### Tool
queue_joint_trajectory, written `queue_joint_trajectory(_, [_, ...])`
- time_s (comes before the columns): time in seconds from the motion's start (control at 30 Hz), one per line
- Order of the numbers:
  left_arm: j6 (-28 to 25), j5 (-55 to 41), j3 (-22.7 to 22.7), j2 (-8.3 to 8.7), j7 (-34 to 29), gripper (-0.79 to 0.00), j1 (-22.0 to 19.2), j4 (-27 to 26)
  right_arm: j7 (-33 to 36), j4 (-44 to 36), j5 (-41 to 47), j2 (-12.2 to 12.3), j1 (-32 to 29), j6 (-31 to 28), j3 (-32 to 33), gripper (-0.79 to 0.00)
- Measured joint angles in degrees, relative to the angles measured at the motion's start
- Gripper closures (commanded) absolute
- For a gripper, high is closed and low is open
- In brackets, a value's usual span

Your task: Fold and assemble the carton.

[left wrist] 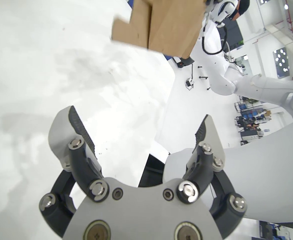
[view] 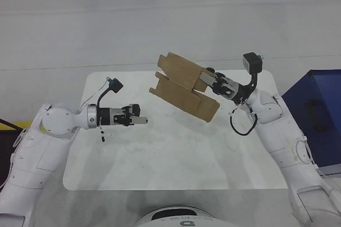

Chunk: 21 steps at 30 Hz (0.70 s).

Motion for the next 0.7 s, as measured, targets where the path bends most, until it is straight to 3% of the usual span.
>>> queue_joint_trajectory(0.33, [-6.9, -23.7, 9.2, -4.21, 3.4, -0.785, -6.1, 10.8, -16.6, -3.9, -13.5, -2.4, 0.0, 0.0, -2.7, 0.0])
queue_joint_trajectory(0.7, [-10.5, -38.5, 11.7, -6.84, -1.5, -0.785, -9.6, 17.3, -22.1, -2.0, -36.4, -3.7, 0.4, 5.2, -4.5, 0.0])
